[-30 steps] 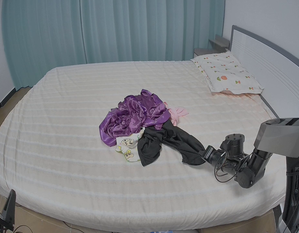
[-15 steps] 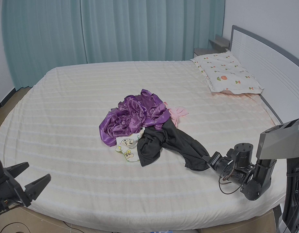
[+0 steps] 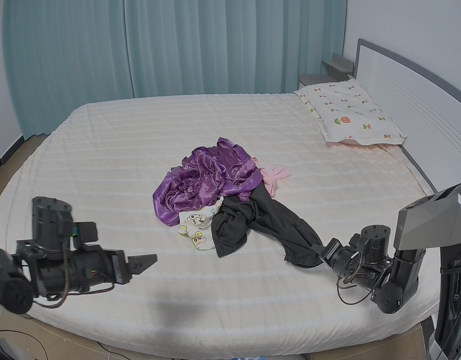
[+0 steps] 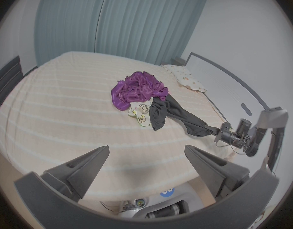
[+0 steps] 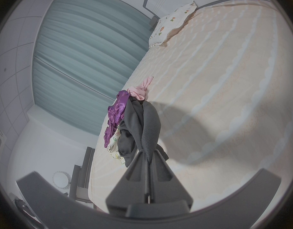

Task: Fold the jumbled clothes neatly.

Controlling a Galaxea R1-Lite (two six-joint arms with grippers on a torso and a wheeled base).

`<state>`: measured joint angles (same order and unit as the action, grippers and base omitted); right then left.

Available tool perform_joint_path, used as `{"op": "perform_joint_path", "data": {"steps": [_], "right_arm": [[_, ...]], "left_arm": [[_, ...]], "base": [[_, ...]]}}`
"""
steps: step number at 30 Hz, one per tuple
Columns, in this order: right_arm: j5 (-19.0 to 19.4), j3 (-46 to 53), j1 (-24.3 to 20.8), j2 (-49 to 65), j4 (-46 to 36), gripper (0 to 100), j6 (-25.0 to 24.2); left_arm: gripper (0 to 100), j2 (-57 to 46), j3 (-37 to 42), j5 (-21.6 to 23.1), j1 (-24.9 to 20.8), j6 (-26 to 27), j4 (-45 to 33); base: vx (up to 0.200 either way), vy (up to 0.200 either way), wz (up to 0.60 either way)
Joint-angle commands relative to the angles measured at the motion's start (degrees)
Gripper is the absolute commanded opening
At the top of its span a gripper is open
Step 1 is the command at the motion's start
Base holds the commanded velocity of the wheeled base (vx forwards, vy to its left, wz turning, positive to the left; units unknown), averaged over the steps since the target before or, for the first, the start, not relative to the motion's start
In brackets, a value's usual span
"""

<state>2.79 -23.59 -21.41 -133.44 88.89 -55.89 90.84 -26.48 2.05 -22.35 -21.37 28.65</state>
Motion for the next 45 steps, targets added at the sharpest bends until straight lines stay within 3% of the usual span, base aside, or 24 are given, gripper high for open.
{"op": "perform_joint_path", "data": {"steps": [1,6,13,45], "right_arm": [[-0.3,1.2,-0.4,-0.2,1.1,0,-0.5],[-0.4,1.2,-0.5,-0.2,1.1,0,-0.5],[-0.8,1.2,-0.7,-0.2,1.1,0,-0.4],[-0.7,1.1,-0.8,-0.2,1.1,0,-0.4]], "left_arm": [[100,43.7,-26.6,-7.0,-10.1,-14.7,8.7],[100,48.5,-36.9,-6.6,-10.5,-18.7,3.2],[100,54.5,-47.1,-6.7,-11.5,-19.2,-1.1],[100,59.5,-59.0,-14.1,-11.1,-20.3,-2.2]], "base": [[0.0,0.0,0.0],[0.0,0.0,0.0],[0.0,0.0,0.0],[0.0,0.0,0.0]]}}
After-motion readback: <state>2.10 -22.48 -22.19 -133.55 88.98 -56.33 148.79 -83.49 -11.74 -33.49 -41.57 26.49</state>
